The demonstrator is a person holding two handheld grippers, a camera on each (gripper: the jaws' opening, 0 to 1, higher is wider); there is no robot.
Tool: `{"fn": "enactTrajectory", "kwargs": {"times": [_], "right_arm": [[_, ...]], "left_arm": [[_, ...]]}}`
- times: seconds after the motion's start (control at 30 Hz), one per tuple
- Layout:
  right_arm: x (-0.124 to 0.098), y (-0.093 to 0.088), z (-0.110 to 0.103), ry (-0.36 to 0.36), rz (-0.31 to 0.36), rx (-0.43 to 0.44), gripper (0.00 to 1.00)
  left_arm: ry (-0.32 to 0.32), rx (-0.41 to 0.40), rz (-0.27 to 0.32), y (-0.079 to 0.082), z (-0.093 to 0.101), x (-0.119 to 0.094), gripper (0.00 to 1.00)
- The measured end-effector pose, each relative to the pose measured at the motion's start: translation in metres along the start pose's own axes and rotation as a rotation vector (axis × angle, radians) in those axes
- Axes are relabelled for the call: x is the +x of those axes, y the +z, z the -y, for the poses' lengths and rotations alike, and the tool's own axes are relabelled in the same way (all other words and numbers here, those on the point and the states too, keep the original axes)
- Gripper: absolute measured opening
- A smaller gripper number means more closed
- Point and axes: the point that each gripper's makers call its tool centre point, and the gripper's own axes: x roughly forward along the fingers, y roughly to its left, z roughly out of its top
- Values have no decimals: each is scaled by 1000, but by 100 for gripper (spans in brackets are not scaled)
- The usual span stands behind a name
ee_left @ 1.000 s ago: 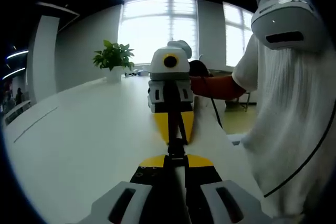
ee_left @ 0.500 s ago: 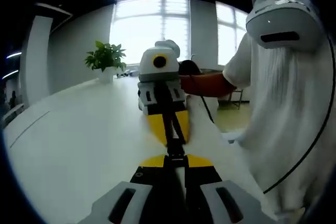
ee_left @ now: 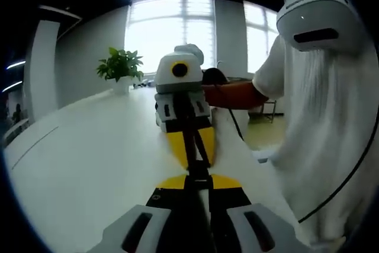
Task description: Snap the two parts of the plastic buckle together until the buckle closes and remains connected.
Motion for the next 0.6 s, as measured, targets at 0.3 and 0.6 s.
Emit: {"fn": "enactTrajectory", "kwargs": {"times": [0.3,0.6], "right_arm": [[-2,1,-5,-100,-14,-3,11],[-3,0,-16,-159,-21,26,11]], "left_arm": [[49,-22,-3,-2,2,-1,10],[82,-40,-1,-4,2,-2,11]]}}
